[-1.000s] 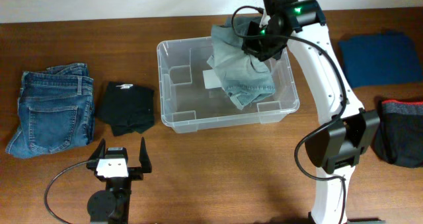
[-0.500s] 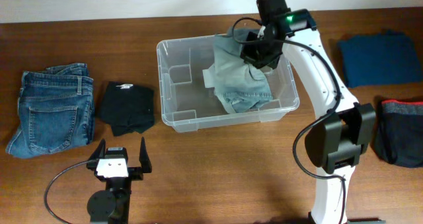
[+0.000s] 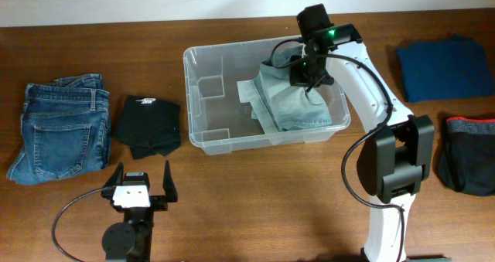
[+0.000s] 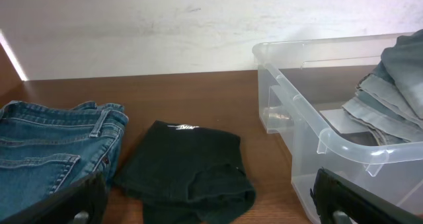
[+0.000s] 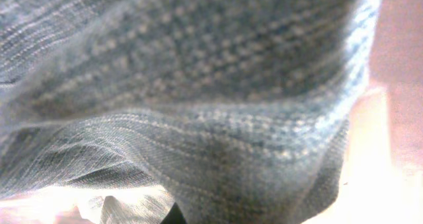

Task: Pack container
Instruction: 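Lower the grey denim into the container and open the right gripper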

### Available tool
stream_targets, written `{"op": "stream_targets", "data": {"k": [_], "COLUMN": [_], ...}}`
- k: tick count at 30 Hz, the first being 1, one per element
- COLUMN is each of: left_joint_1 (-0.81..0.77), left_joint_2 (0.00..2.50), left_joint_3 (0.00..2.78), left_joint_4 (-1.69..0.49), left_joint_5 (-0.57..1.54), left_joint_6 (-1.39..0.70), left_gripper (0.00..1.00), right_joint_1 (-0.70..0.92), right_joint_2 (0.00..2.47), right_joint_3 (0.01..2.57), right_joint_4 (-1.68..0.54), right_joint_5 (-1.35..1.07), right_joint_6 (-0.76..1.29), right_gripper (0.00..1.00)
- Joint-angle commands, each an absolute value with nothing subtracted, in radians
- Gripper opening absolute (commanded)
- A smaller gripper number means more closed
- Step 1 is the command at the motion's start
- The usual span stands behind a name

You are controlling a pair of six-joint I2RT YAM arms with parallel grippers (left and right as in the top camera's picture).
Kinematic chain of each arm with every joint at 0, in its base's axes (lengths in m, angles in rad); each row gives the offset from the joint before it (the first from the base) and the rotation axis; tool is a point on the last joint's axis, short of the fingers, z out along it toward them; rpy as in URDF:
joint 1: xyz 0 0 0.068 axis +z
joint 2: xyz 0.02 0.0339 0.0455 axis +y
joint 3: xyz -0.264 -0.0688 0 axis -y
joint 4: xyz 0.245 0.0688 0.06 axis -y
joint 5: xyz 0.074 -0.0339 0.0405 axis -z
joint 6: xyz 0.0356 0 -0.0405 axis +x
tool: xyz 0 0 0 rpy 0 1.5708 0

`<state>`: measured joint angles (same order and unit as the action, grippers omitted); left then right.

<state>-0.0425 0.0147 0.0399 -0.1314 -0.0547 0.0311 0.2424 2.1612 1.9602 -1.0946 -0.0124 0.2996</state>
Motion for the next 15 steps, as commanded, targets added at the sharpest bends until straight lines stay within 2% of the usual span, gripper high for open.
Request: {"op": "stream_targets", "data": {"k": [1, 9, 15], "left_joint_1": [-0.038, -0.038, -0.038], "left_joint_2": [0.007, 0.007, 0.007], "left_joint_3": [0.032, 0.032, 0.032], "left_joint_4": [-0.128, -0.128, -0.128], "left_joint_5": [-0.041, -0.04, -0.041], "left_joint_6": [0.047, 0.047, 0.047], "left_gripper": [0.99, 0.99, 0.99], "right_joint_1": [0.256, 0.256, 0.255], "right_joint_2": [2.15, 2.152, 2.152], "right_joint_3": [1.956, 1.903, 1.84], "right_joint_4": [-1.079, -1.042, -0.994], "right_joint_5": [0.047, 0.08, 0.08], "right_joint_6": [0.178, 0.185, 0.297], "right_gripper": [0.04, 0.04, 0.04]}}
